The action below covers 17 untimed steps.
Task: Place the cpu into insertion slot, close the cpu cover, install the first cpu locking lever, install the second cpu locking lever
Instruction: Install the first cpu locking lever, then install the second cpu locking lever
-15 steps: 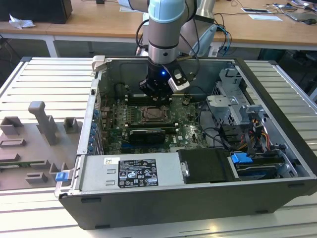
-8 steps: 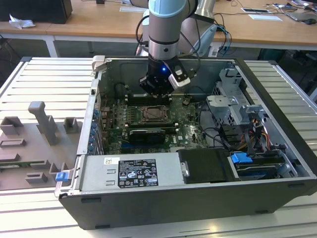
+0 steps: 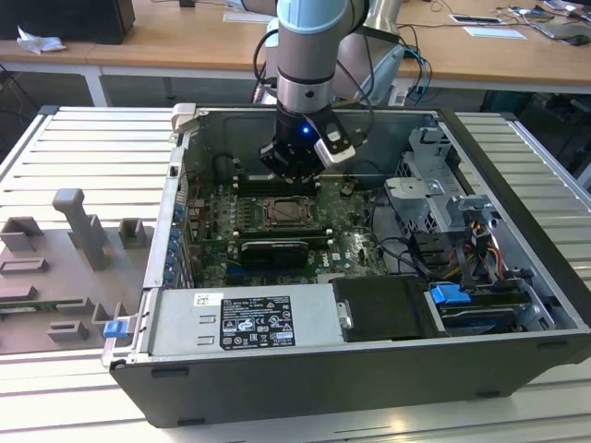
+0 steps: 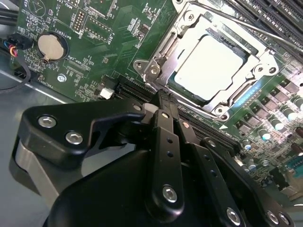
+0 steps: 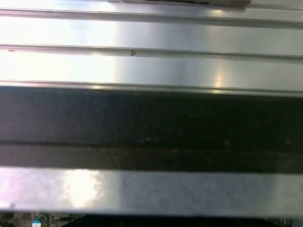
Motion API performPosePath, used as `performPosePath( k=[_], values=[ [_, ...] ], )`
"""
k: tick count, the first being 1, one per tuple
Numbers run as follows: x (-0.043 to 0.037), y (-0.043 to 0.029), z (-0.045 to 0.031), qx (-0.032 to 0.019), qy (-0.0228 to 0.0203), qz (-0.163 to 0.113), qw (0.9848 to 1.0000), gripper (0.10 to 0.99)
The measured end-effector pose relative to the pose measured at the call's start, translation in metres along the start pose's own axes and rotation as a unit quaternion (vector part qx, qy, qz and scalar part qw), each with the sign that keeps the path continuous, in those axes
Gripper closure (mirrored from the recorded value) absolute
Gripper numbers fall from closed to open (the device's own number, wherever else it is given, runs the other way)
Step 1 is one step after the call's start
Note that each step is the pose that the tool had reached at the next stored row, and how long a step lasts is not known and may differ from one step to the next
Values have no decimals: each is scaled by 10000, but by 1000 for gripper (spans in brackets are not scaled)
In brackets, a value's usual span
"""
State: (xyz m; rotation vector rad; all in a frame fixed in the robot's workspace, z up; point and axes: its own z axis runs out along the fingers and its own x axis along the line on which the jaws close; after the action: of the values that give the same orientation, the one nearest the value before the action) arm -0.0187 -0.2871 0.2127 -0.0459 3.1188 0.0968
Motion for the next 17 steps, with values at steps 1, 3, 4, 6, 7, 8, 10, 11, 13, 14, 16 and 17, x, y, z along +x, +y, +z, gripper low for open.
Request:
performPosePath(
  k=[1,3,4,6,7,8,10,11,13,14,16,17],
  values=[
    [0,-3,0,0,0,0,10000,980],
    [0,-6,-1,0,0,0,10000,980],
    [0,-9,-1,0,0,0,10000,980],
    [0,-13,-1,0,0,0,10000,980],
    [0,-15,-1,0,0,0,10000,980],
    [0,-17,-1,1,0,0,10000,980],
    [1,-32,-2,0,0,0,10000,980],
    [1,-36,-2,0,0,0,10000,980],
    [1,-42,-3,0,0,0,10000,980],
    [1,-44,-3,0,0,0,10000,980],
    [1,-49,-4,1,0,0,10000,980],
    [1,-53,-4,1,0,-1,10000,980]
  ],
)
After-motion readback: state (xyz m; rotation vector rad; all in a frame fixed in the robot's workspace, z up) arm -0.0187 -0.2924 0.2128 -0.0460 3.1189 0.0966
